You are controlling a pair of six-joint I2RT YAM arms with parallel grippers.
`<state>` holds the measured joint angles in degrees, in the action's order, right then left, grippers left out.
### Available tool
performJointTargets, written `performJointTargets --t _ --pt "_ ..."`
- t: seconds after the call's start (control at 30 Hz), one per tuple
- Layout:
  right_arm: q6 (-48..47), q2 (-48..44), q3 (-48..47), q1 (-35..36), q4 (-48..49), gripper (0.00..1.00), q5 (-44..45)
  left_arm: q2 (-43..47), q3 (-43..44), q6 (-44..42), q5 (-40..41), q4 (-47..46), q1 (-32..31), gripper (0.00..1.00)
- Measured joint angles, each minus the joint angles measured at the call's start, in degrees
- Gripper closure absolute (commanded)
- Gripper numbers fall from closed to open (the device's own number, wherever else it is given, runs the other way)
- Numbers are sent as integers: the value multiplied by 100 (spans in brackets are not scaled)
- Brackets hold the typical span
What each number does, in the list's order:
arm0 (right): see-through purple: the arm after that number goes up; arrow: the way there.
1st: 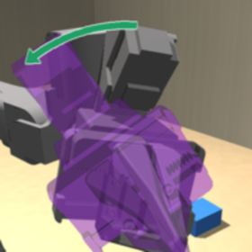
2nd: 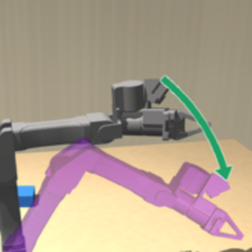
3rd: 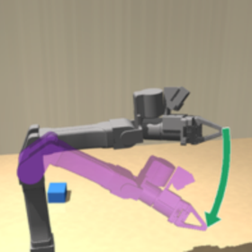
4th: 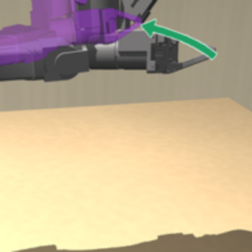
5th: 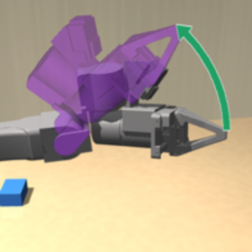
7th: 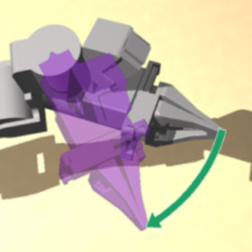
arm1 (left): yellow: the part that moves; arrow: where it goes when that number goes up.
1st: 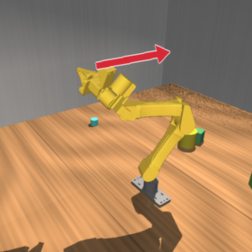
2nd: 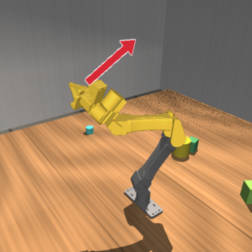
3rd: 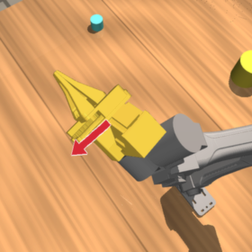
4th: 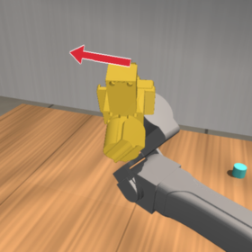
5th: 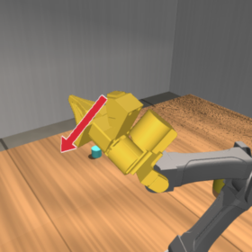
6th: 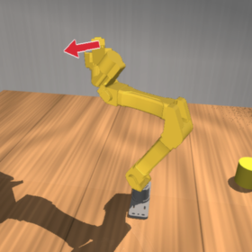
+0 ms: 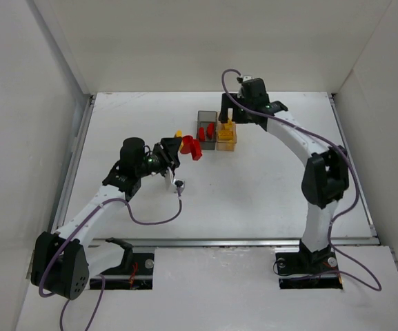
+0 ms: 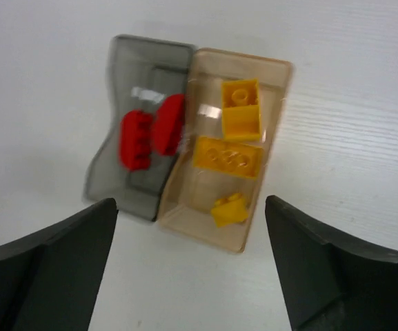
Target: Sort the legos into containers by color
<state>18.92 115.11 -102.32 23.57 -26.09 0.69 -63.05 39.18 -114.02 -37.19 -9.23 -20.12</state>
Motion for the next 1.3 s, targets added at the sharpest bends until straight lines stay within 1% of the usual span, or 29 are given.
performJointTargets --t 0.07,0.17,0.23,0.3,0.4,0.47,0.57,0.73,0.87,0.9,0.97,1.0,1.03,1.1,1.2,1.3 --pt "-352 -562 431 17 219 1 -575 0 -9 0 0 -155 0 100" --pt "-837 -1488 1036 50 590 1 -1996 0 -22 -2 -7 -472 0 100" --pt "-1003 -1834 1161 66 804 0 -2846 -2 -28 0 -17 -717 0 100" --pt "-1106 -2000 1228 120 1027 0 -3475 -11 -20 0 -22 -870 -4 100" --pt "-1274 -2037 1320 284 1080 0 -3829 -146 168 2 -22 -717 -52 100" --pt "-1342 -1939 1311 428 966 2 -3993 -256 291 2 2 -723 -107 100" --pt "-1410 -1648 1143 577 693 9 -4240 -289 297 0 140 -833 -208 100" --pt "-1416 -1294 1082 577 389 12 -4424 -463 297 0 522 -946 -385 100" --pt "-1392 -1215 1014 629 267 33 -4398 -581 297 -2 778 -942 -494 100" --pt "-1362 -1189 951 651 236 48 -4360 -584 297 -4 828 -942 -520 100" --pt "-1300 -1132 859 640 216 57 -4207 -573 302 -9 922 -981 -529 100" --pt "-1250 -1088 813 612 212 58 -4142 -573 302 -37 942 -986 -533 100" --pt "-1220 -1051 787 590 205 57 -4103 -573 302 -55 981 -981 -549 100" --pt "-1182 -951 721 566 203 49 -4094 -573 306 -57 1064 -994 -573 100" --pt "-1156 -831 697 621 184 48 -4127 -581 306 -55 1189 -1043 -614 100" --pt "-1167 -776 697 658 90 80 -4111 -586 308 -57 1316 -1123 -645 100"
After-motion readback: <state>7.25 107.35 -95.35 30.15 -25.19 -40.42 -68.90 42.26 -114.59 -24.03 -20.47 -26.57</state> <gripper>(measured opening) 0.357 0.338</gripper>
